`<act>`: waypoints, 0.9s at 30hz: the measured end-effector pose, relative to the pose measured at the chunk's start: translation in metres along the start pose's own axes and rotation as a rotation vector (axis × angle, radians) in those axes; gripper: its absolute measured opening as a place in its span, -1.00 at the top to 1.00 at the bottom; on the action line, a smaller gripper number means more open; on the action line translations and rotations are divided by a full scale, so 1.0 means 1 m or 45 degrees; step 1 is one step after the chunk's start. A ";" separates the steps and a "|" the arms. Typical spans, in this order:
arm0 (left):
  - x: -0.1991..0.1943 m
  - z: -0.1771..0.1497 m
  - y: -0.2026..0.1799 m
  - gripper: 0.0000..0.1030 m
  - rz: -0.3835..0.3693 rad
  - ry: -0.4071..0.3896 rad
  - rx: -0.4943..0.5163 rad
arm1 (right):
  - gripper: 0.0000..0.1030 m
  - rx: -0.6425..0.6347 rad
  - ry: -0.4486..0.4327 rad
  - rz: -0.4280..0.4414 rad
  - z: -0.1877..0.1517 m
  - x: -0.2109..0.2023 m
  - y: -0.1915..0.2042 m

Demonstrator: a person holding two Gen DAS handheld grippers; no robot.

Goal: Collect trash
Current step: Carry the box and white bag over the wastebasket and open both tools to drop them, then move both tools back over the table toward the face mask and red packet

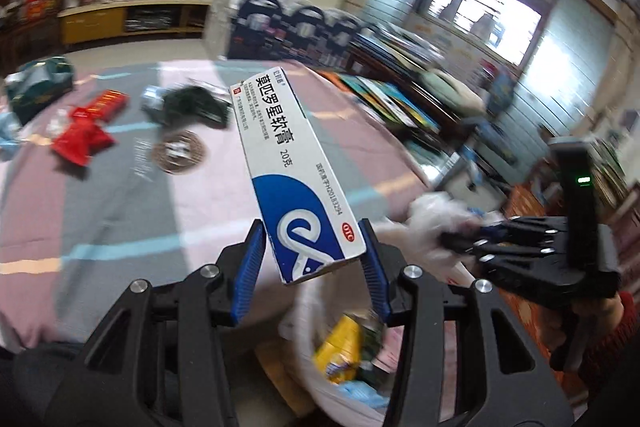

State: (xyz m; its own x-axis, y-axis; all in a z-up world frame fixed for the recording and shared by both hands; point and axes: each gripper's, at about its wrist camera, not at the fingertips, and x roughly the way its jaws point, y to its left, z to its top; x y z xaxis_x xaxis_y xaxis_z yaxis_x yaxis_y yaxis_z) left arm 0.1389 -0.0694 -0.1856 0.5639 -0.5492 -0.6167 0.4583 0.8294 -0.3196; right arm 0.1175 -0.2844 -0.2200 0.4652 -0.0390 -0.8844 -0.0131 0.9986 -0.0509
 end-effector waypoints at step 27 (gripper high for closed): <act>0.030 -0.026 -0.014 -0.71 0.112 0.236 0.058 | -0.45 0.541 -0.104 0.167 0.008 -0.024 -0.038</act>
State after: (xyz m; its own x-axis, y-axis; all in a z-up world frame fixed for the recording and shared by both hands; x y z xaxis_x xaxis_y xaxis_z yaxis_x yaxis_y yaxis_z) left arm 0.1315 -0.0950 -0.2180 0.4689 -0.4435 -0.7639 0.4460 0.8654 -0.2286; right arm 0.1145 -0.3210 -0.1934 0.5527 0.0747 -0.8300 0.2801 0.9214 0.2694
